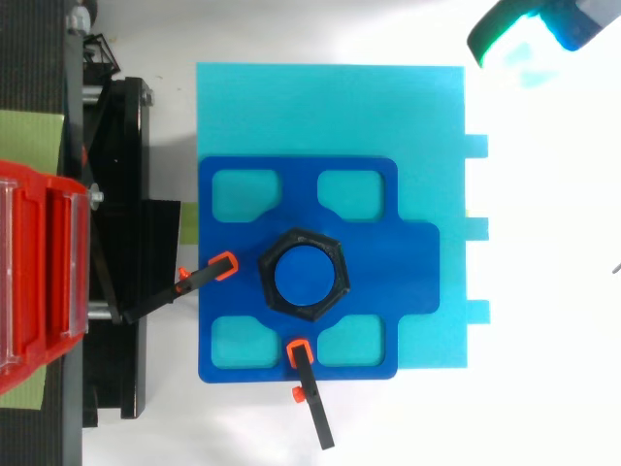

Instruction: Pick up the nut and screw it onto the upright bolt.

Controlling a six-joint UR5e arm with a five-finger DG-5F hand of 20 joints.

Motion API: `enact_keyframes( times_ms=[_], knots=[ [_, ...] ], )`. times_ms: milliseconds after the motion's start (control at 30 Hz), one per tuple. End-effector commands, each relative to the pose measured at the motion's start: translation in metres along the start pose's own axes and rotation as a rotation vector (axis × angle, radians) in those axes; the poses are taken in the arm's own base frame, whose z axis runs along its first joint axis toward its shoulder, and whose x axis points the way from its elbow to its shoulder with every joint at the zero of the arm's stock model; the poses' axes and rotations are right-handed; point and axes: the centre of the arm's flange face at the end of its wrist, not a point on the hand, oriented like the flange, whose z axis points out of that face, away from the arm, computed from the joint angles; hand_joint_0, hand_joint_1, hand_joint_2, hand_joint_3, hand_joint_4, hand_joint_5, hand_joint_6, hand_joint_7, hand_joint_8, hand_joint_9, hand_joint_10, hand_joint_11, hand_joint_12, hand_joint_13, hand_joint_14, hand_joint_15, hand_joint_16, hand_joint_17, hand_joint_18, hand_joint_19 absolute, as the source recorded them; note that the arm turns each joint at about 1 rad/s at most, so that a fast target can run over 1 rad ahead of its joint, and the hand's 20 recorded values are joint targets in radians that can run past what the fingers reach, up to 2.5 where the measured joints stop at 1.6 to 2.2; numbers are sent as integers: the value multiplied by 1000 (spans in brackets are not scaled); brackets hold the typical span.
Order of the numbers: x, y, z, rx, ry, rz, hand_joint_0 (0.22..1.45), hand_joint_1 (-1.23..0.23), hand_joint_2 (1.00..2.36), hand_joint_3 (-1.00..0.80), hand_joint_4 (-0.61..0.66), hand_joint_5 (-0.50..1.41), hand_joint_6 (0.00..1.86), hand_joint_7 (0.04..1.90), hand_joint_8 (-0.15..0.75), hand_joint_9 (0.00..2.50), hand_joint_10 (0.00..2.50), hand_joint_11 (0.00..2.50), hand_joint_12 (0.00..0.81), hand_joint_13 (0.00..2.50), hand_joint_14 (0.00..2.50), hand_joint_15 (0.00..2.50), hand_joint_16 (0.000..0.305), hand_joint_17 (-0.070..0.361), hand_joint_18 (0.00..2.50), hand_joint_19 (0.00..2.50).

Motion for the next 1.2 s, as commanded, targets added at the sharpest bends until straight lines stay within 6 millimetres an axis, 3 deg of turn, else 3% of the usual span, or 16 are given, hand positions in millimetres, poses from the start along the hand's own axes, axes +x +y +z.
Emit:
enact_keyframes(
  times_ms=[0,200,1167],
  knots=[
    [3,-2,1,-9,-24,163,475,-283,1000,-500,110,-262,502,680,216,63,0,0,363,0,0,0,50,112,0,0],
    [1,-2,1,-7,-27,246,462,-278,1000,-500,73,-263,502,675,200,31,0,0,354,0,0,0,52,117,0,0],
    [2,-2,0,-2,-14,224,460,-326,1000,-500,107,-252,502,739,181,0,0,0,344,0,0,0,53,120,0,0]
  ],
)
